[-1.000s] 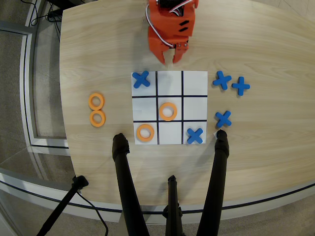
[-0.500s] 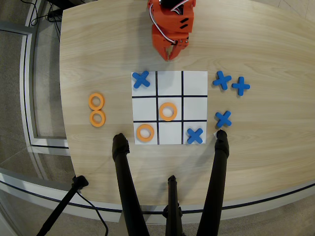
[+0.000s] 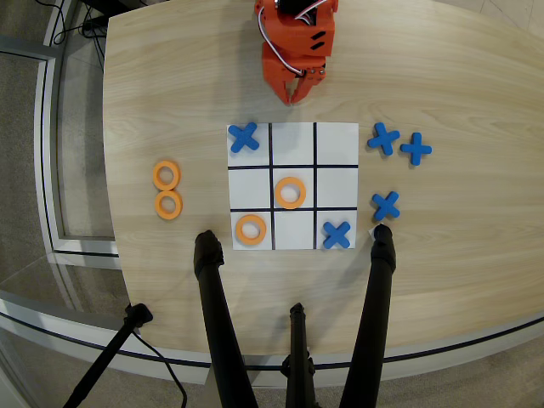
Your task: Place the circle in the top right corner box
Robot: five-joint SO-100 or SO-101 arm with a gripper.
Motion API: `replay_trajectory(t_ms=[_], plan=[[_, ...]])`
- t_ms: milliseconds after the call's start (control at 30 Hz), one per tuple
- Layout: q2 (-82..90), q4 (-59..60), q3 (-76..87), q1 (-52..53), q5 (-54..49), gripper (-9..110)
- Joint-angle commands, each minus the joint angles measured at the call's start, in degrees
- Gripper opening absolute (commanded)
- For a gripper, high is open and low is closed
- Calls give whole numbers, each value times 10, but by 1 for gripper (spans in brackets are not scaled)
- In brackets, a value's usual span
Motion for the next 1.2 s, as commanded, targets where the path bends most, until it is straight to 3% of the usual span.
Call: replay_trajectory(t_ms=[0,100,300,433,1167], plan=[[3,-2,32,23,-4,0],[4,-3,32,180,-1,0],[26,-3,32,691,0,0],[25,-3,32,886,0,0],[24,-3,32,924,1,0]])
